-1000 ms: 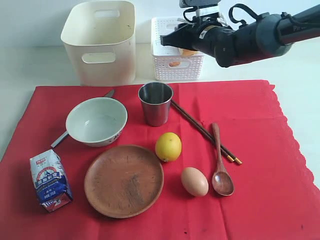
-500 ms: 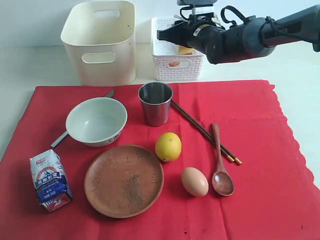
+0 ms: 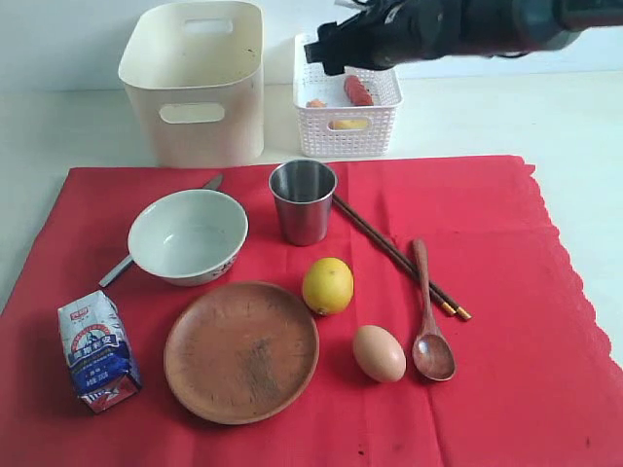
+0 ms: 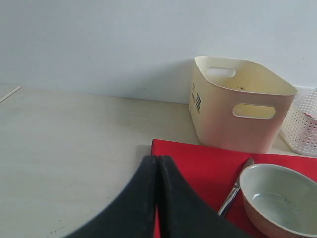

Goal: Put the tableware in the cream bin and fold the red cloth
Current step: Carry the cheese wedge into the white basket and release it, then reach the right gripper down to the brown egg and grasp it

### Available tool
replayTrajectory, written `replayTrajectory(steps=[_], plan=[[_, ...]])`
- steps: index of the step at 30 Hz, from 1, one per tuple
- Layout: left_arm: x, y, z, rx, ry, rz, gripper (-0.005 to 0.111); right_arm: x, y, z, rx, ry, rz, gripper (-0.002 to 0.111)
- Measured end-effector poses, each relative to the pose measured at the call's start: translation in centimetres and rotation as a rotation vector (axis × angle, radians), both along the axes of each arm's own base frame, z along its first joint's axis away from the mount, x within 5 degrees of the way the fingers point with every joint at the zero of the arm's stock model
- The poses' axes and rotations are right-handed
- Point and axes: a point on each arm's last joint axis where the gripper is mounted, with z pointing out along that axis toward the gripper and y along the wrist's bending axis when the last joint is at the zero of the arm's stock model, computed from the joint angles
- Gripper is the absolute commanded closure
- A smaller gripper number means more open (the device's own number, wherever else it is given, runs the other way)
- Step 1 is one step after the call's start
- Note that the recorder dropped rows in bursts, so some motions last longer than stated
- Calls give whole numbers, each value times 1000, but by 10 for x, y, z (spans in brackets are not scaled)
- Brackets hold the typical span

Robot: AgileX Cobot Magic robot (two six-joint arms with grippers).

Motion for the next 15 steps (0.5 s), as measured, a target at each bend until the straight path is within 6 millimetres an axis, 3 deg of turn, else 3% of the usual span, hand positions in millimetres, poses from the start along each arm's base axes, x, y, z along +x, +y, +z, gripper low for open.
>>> replayTrajectory(steps=[5,11,15], plan=[[0,0,0,0,0,0,104,-26,-11,58,-56,33,72,39],[0,0,0,0,0,0,104,-61,-28,109,-91,108,126,73],[0,0,0,0,0,0,104,-84,-40,118,-105,137,135,95]])
